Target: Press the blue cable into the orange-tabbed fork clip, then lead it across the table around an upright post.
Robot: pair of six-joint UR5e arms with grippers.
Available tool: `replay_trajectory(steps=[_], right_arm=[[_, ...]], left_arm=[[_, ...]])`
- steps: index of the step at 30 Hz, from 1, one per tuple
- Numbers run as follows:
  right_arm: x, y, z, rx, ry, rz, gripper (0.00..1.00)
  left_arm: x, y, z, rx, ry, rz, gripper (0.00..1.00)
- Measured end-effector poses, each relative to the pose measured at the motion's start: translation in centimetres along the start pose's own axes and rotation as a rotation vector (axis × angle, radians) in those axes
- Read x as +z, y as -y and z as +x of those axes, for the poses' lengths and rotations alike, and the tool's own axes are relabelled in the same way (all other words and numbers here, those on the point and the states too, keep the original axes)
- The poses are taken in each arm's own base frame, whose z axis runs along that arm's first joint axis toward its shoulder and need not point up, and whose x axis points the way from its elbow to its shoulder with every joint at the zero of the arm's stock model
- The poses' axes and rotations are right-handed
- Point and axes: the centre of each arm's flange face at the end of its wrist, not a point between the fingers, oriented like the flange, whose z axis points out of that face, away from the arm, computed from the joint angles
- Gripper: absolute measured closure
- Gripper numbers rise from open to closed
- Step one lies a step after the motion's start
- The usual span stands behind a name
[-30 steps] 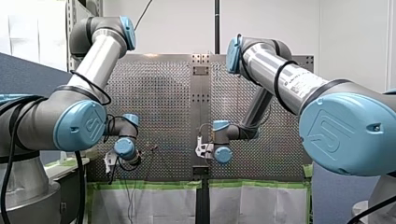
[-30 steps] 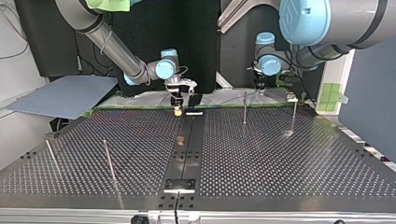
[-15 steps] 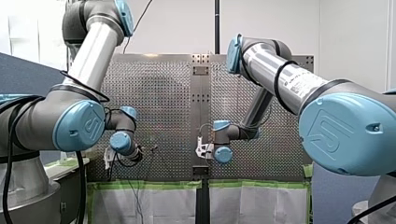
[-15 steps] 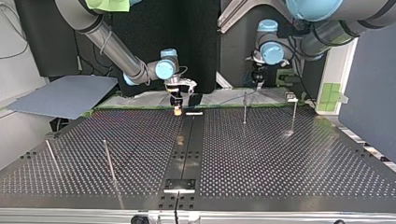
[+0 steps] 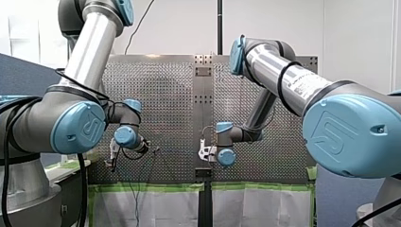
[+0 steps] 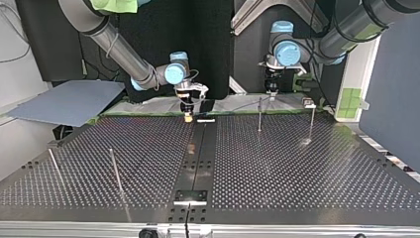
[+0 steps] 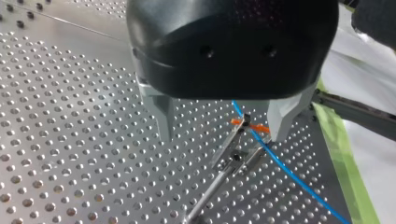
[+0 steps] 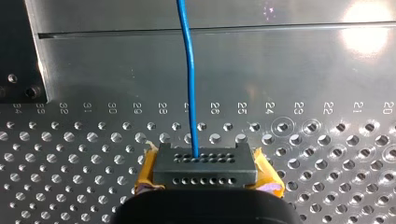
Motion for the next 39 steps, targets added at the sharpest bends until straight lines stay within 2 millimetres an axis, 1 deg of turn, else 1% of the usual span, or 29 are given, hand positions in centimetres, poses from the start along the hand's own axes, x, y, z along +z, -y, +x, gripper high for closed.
replay_trajectory(steps=[5, 10, 16, 21, 39], right_arm=[[0.0, -0.1, -0.1, 0.000, 0.001, 0.001, 1.00], [0.0, -0.2, -0.2, 0.000, 0.003, 0.002, 1.00], [0.1, -0.2, -0.2, 0.000, 0.003, 0.004, 1.00], [0.1, -0.2, -0.3, 0.000, 0.003, 0.005, 1.00], [0.1, -0.3, -0.7, 0.000, 0.001, 0.004, 1.00]], left_arm=[[0.0, -0.2, 0.5, 0.003, -0.007, -0.035, 0.00], [0.2, -0.3, 1.5, 0.007, -0.024, -0.051, 0.00], [1.3, -0.2, 3.1, 0.022, -0.038, -0.050, 0.00], [1.9, -0.2, 4.3, 0.024, -0.032, -0.055, 0.00], [2.7, 0.2, 4.0, 0.023, 0.042, -0.037, 0.00]])
